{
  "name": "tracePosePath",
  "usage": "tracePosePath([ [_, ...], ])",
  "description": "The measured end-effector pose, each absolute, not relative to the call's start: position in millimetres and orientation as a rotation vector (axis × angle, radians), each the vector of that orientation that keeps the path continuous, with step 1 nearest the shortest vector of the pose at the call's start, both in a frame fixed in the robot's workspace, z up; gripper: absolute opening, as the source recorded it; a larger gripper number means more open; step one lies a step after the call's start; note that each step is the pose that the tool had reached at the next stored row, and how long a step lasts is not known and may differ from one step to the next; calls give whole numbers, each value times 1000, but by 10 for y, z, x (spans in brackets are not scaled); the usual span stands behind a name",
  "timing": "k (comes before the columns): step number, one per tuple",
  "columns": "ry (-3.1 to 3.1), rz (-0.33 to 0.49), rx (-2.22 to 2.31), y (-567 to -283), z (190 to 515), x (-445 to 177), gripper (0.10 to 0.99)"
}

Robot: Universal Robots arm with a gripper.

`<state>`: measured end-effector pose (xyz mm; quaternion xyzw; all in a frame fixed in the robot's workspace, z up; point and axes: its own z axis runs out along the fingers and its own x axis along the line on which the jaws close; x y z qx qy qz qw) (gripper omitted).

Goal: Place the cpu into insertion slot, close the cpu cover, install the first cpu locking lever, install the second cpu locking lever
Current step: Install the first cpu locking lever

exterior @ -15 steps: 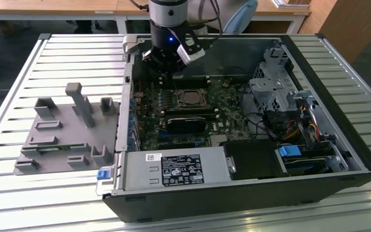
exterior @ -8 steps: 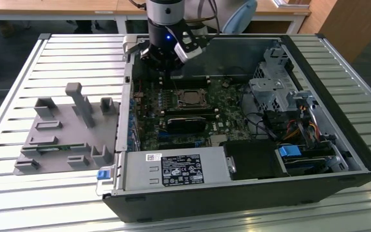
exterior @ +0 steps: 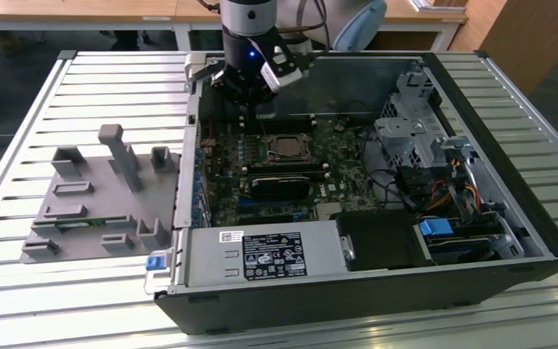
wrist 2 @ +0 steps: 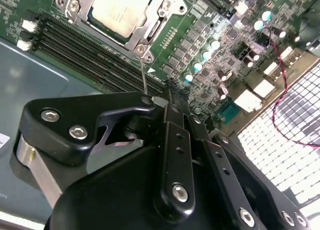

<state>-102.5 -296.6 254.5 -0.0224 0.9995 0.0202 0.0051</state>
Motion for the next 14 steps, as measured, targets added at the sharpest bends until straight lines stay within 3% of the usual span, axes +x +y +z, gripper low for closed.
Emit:
tracePosePath([
  [14, 3130, 63, -70, -2903, 2525, -866, 106],
])
